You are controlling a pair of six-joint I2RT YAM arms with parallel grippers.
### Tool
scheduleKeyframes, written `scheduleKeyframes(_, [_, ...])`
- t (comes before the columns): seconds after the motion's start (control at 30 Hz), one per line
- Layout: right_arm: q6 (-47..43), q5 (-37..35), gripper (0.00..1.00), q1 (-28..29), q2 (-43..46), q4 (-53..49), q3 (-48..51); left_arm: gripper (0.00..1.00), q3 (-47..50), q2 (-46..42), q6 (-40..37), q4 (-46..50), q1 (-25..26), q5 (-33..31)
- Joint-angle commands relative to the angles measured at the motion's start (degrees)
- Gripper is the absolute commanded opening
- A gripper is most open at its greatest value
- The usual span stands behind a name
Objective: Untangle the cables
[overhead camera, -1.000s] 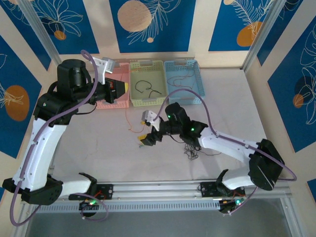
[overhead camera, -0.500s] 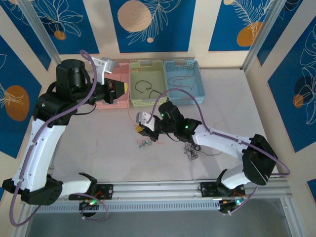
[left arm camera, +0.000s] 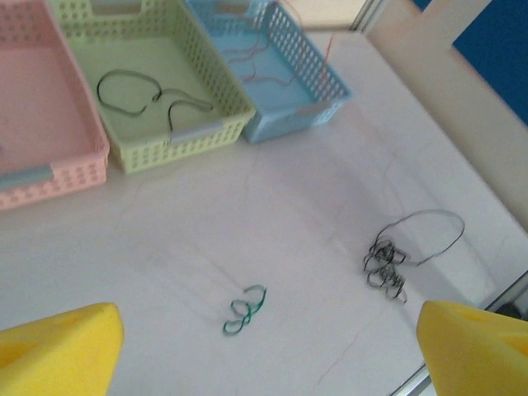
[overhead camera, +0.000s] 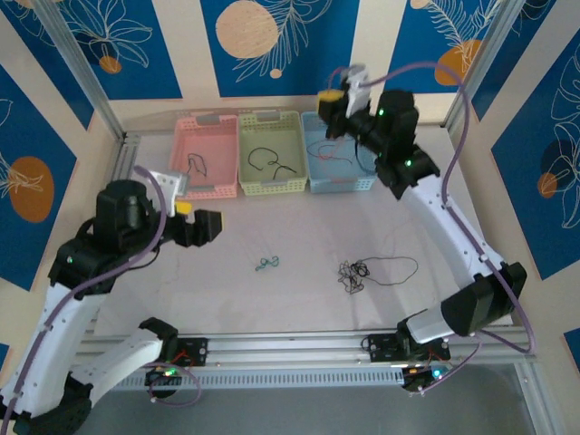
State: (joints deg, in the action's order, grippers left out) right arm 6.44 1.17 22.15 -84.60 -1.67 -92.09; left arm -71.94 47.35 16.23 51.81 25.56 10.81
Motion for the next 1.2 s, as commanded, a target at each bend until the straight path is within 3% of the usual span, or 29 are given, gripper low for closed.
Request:
scheduleKeyframes(0.0, [8.3, -3.4, 0.00, -3.1, -7.6, -3.7, -9.5, 0.93, 6.6, -3.7, 1.2, 0.8, -0.2, 0.6])
scheduleKeyframes(0.23, [13.5, -9.4, 0.00, -7.2, -27.3, -12.0, -35.2, 0.93, 17.3, -10.0, 3.0, -0.4, -0.2, 1.2])
scheduleKeyframes(0.47, [15.3, -12.3, 0.00, -9.3, -41.5, -17.4, -47.5, 0.92, 19.6, -11.1, 2.3, -1.2, -0.2, 1.6])
scheduleKeyframes(0.57, [16.1, -12.2, 0.00, -9.9, -42.3, -17.5, -44.1, 0.92, 20.7, -11.7, 2.3, -2.1, -0.2, 2.4])
scheduleKeyframes(0.8, [18.0, -10.0, 0.00, -11.0, -38.5, -10.8, -24.9, 0.92, 21.3, -12.5, 2.4, -2.8, -0.2, 2.6])
scheduleKeyframes(1.17, [18.3, -5.2, 0.00, -11.5, -38.0, -15.0, -17.2, 0.92, 21.5, -12.6, 2.6, -2.9, -0.2, 2.2])
